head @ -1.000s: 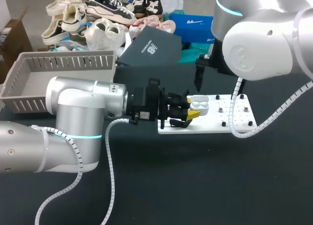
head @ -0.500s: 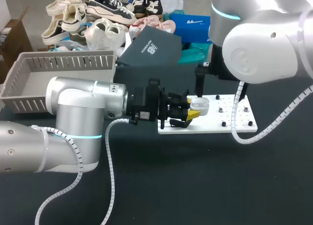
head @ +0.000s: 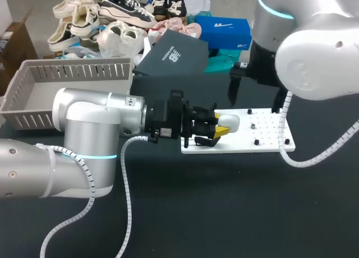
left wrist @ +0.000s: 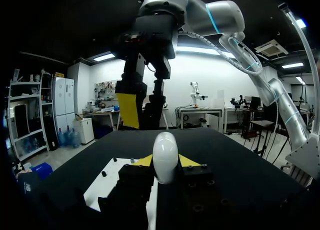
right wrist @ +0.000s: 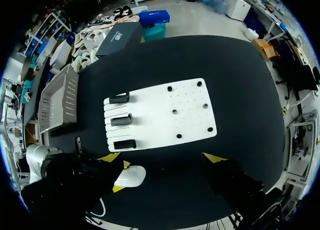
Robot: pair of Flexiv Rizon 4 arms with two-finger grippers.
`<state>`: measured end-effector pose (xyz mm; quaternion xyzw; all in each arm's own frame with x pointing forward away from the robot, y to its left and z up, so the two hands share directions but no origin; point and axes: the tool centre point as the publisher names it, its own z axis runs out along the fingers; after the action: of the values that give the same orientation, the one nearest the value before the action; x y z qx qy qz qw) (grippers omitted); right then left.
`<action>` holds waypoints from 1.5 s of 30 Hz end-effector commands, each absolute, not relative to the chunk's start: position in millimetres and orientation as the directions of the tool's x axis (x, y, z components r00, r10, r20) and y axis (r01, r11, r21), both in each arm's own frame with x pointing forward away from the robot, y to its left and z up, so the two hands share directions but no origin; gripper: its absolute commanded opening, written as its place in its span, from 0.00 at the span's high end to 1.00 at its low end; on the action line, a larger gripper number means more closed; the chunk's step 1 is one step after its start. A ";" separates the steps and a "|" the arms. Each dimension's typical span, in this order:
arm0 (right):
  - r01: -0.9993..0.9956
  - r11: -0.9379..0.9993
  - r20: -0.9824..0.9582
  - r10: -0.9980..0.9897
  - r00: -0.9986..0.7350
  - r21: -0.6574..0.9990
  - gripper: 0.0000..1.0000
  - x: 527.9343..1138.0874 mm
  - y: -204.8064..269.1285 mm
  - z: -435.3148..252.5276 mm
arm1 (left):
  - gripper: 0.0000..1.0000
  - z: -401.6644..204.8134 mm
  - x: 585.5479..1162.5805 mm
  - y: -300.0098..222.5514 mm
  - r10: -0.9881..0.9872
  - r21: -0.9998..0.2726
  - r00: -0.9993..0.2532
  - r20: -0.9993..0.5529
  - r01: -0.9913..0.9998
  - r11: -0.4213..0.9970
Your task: Pick up each earbud case from the left stands, insert the matching earbuds, close the lid, and place the case in the box.
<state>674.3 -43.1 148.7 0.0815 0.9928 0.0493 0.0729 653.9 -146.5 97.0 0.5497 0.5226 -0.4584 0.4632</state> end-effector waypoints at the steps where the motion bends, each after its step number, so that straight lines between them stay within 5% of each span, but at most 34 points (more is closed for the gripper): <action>1: 0.069 0.980 -0.185 0.104 -0.977 0.187 0.00 652.6 -60.8 155.0 | 1.00 109.3 653.4 -127.1 0.157 0.042 0.041 -0.987 0.999 0.002; 16: -0.088 0.978 -0.159 -0.058 -0.986 0.188 0.00 643.9 -63.9 151.2 | 1.00 163.0 642.2 -16.8 0.271 0.118 0.043 -0.962 0.956 0.269; 34: -0.088 0.978 -0.159 -0.058 -0.986 0.188 0.00 643.9 -63.9 151.2 | 1.00 168.1 699.5 108.2 0.295 0.095 -0.154 -0.943 0.724 0.683; 45: -0.088 0.978 -0.159 -0.058 -0.986 0.188 0.00 643.9 -63.9 151.2 | 1.00 162.0 748.3 139.8 0.290 0.056 -0.279 -0.915 0.625 0.779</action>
<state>644.8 -63.5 151.5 -0.0369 0.9917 0.0972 0.0752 735.0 146.1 168.3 0.3534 0.7584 -0.2448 0.4899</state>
